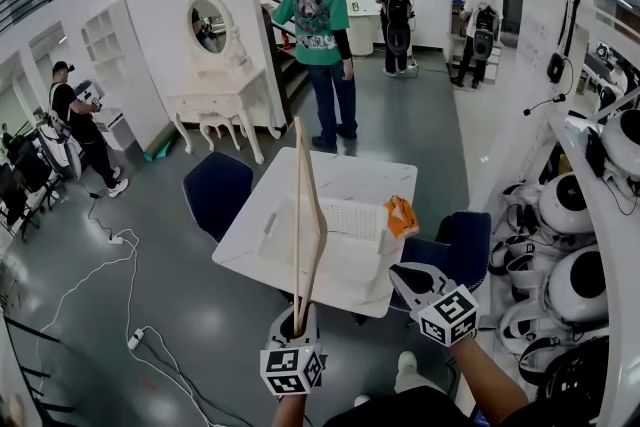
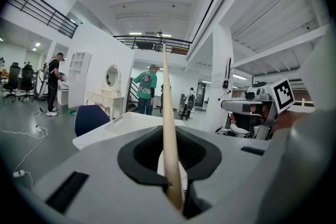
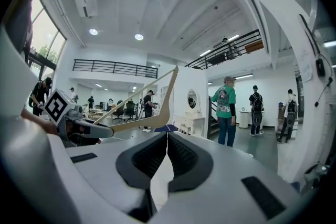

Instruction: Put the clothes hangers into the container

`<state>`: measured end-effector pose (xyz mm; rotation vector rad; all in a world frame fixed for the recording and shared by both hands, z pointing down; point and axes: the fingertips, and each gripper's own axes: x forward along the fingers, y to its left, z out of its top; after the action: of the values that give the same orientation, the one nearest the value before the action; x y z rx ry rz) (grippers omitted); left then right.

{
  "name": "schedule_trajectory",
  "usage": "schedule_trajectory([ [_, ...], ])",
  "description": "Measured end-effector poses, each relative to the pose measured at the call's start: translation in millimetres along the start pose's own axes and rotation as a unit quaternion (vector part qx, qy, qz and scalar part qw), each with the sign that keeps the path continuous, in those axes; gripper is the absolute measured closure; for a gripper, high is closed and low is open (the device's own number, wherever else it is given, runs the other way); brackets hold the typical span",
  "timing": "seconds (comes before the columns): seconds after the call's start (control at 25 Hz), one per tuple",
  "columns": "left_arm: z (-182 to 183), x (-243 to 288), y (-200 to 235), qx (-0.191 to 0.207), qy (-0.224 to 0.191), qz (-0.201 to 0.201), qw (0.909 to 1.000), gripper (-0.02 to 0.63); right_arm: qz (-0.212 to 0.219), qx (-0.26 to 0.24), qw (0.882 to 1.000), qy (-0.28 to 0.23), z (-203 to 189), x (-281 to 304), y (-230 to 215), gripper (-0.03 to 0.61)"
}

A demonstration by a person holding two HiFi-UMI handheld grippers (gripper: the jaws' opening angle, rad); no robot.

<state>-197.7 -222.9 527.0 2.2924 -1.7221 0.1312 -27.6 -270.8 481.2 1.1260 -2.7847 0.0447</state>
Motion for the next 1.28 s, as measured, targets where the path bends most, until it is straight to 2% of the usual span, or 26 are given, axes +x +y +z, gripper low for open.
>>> schedule_trajectory([
  [0.52,3,31,-7,-0.031,-0.003,0.030,0.9991,0.561,0.035,-0.008,0.999,0.001,5,27,-37,0.558],
  [1.28,-7,62,-6,-0.035,0.020,0.123,0.9916,0.561,0.119,-0.012,0.993,-0.005,5,67,-70,0.557],
])
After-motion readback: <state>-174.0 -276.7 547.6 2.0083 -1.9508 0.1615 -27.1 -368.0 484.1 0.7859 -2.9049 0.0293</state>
